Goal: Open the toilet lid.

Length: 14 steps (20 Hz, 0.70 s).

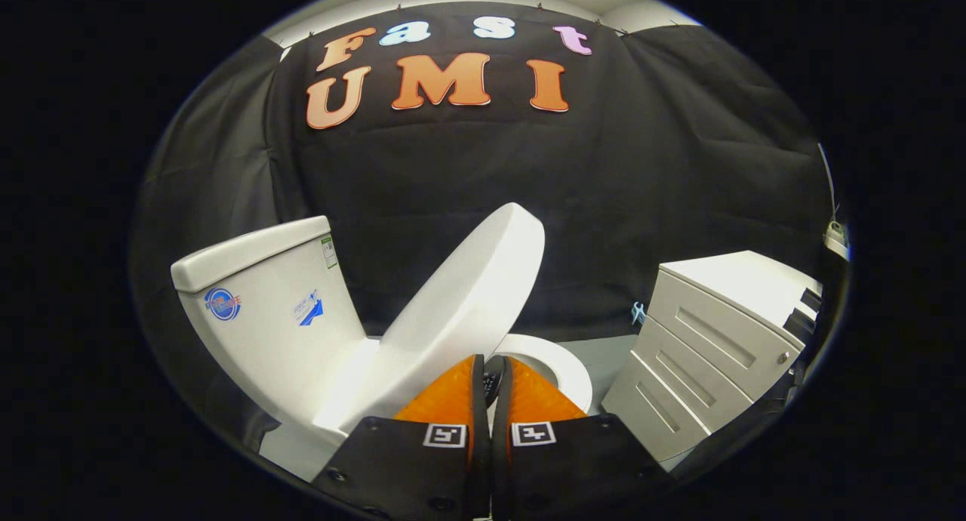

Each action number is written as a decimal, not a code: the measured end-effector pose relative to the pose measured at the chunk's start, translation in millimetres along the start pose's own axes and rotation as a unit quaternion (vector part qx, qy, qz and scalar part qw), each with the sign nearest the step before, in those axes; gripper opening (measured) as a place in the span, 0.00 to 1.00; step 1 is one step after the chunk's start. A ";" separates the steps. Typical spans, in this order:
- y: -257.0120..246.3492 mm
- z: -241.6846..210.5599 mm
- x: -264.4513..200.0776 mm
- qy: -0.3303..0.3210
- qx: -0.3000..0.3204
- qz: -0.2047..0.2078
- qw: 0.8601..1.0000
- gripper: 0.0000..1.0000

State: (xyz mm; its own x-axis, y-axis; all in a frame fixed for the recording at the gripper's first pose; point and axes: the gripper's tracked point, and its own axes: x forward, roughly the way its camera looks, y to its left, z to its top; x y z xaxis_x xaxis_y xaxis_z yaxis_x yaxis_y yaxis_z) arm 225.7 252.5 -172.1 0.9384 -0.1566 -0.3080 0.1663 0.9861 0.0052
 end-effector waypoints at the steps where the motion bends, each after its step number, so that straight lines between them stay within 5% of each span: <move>1: 2.8 2.4 -0.3 0.000 -0.006 -0.004 1.000 0.08; 14: 72.8 48.6 -17.1 -0.021 -0.041 -0.016 0.999 0.08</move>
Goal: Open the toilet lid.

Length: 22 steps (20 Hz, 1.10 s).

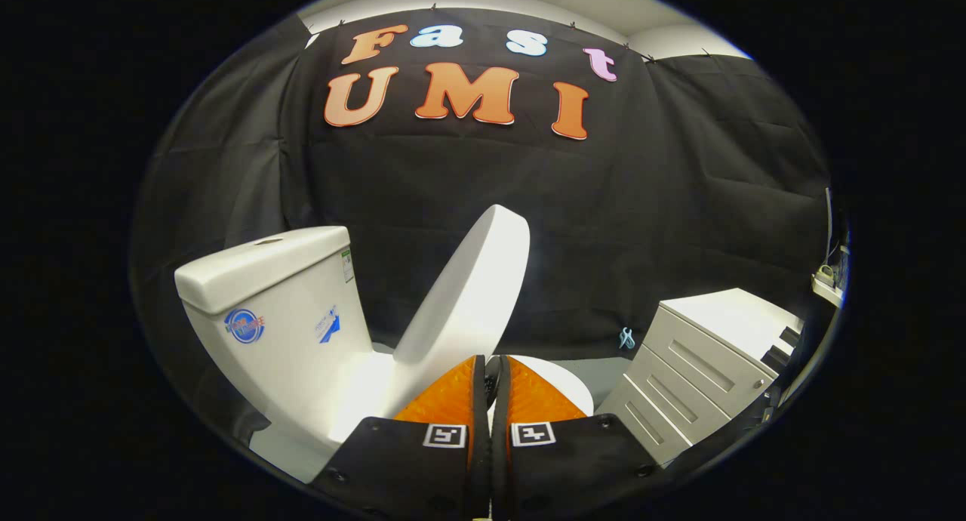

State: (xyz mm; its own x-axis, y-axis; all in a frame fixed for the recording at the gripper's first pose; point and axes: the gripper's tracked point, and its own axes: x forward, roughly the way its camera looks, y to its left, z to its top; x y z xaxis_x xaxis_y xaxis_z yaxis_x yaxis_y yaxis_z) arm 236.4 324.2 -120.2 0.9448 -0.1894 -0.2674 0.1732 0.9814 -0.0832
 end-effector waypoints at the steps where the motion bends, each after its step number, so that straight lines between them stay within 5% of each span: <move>1: 5.7 3.5 0.3 -0.002 -0.002 0.003 1.000 0.08; 22: 171.3 43.1 -24.8 -0.027 -0.042 0.061 0.997 0.08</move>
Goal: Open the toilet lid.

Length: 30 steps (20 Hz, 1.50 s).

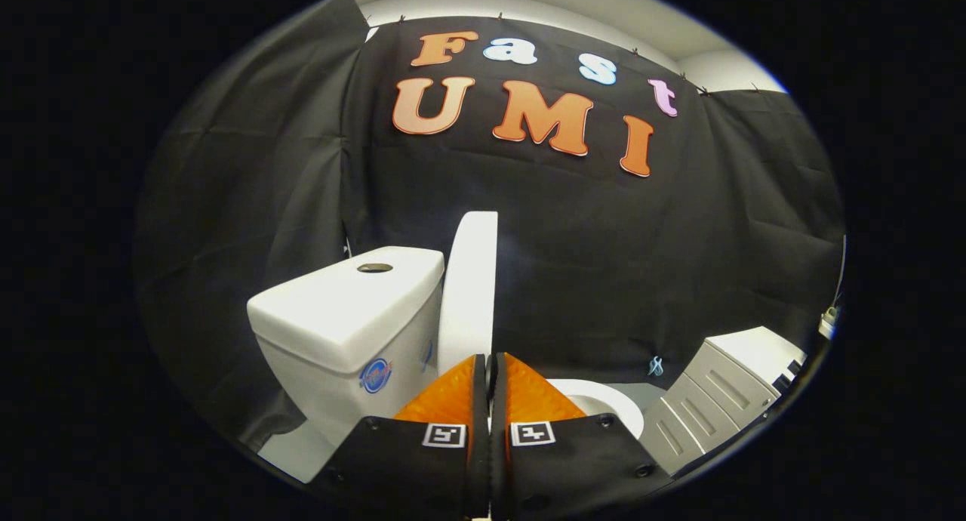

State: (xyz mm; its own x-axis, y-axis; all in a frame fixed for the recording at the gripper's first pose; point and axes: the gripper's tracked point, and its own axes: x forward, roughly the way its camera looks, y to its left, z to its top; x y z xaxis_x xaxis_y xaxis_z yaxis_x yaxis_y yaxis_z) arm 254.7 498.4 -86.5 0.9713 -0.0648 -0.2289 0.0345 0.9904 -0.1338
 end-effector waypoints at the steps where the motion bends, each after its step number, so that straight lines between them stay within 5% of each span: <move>1: 6.4 0.5 0.8 0.000 0.001 0.007 1.000 0.08; 17: 36.0 0.4 1.4 0.000 -0.011 0.018 1.000 0.09; 20: 36.4 10.8 -0.1 -0.008 0.022 0.038 0.999 0.24; 27: 1.4 36.2 -13.1 -0.035 0.069 0.073 0.994 0.99; 30: -54.8 59.0 -26.3 -0.073 0.080 0.063 0.992 0.99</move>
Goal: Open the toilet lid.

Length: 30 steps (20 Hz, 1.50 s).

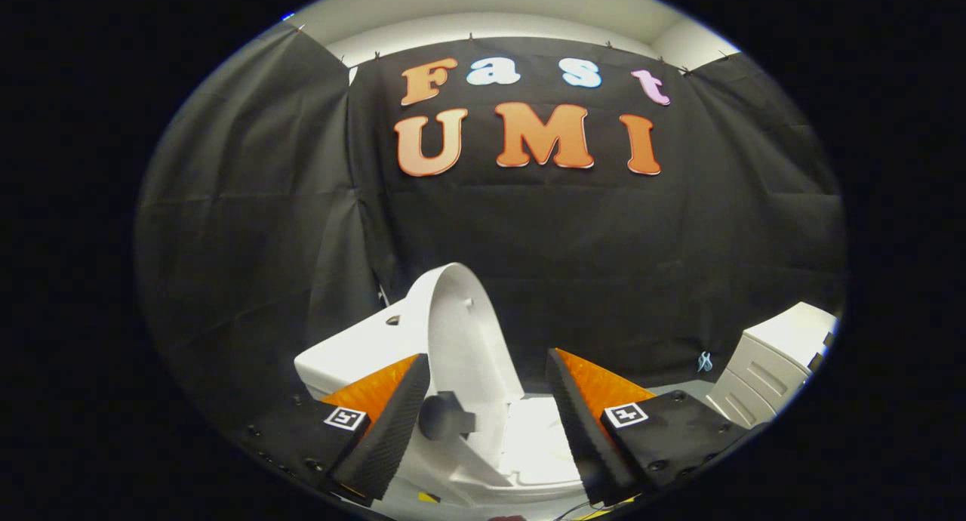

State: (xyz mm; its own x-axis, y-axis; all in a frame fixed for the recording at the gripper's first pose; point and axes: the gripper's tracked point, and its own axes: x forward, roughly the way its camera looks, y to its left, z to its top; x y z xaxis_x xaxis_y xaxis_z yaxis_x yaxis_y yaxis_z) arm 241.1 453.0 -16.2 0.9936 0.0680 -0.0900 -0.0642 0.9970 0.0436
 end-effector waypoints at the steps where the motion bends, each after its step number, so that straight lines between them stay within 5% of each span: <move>1: -20.6 11.7 -6.3 -0.011 0.001 -0.004 1.000 0.99; 8: -167.0 45.3 -68.6 -0.043 -0.001 -0.053 0.998 0.99; 13: -249.8 55.3 -118.4 -0.049 -0.055 -0.085 0.994 0.98; 20: -328.2 71.8 -169.9 -0.075 -0.042 -0.131 0.988 0.99; 25: -354.5 82.7 -177.9 -0.081 -0.030 -0.101 0.991 0.99; 30: -383.7 89.5 -194.9 -0.090 -0.032 -0.115 0.989 0.99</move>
State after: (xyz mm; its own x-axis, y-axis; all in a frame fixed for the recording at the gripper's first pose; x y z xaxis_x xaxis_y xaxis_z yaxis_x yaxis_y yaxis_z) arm 80.4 53.8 73.6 0.9825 -0.1633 0.0892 0.1658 0.9859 -0.0217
